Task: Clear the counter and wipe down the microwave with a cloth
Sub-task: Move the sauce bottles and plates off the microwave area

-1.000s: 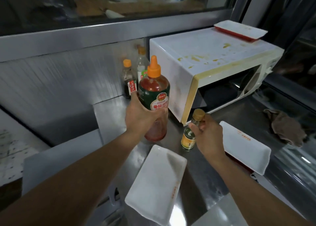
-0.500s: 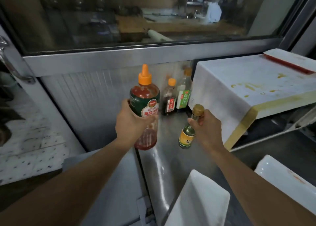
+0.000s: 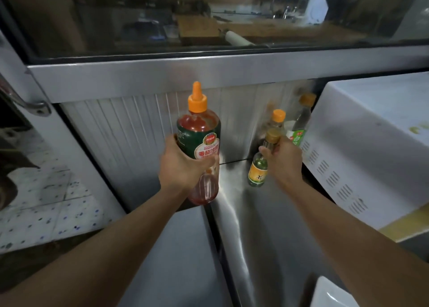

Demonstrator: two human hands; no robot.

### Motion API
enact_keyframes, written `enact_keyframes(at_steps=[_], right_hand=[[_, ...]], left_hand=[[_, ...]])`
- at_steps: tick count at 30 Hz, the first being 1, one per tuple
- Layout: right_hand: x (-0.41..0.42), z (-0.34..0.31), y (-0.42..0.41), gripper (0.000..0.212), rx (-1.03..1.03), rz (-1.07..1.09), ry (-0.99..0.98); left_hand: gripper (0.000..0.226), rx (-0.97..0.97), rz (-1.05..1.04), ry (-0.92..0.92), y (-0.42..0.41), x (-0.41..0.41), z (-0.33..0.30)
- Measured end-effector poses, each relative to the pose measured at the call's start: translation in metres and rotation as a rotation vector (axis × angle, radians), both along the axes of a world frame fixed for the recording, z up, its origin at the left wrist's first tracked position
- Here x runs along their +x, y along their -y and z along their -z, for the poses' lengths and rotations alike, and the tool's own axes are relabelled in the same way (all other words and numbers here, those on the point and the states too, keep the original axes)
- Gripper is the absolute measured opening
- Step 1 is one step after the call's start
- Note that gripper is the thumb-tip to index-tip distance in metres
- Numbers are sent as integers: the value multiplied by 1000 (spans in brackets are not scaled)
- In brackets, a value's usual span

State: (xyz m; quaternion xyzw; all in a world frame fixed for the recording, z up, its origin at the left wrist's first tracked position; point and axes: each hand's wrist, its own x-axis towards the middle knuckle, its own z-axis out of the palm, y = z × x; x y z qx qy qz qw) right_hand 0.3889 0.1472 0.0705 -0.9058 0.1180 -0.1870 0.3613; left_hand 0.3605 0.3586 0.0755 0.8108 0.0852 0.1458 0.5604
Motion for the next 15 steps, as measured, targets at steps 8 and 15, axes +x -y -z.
enact_keyframes(at_steps=[8, 15], right_hand=[[50, 17, -17, 23, -9, -3, 19], [69, 27, -23, 23, -59, 3, -18]], left_hand=[[70, -1, 49, 62, 0, 17, 11], [71, 17, 82, 102, 5, 27, 13]])
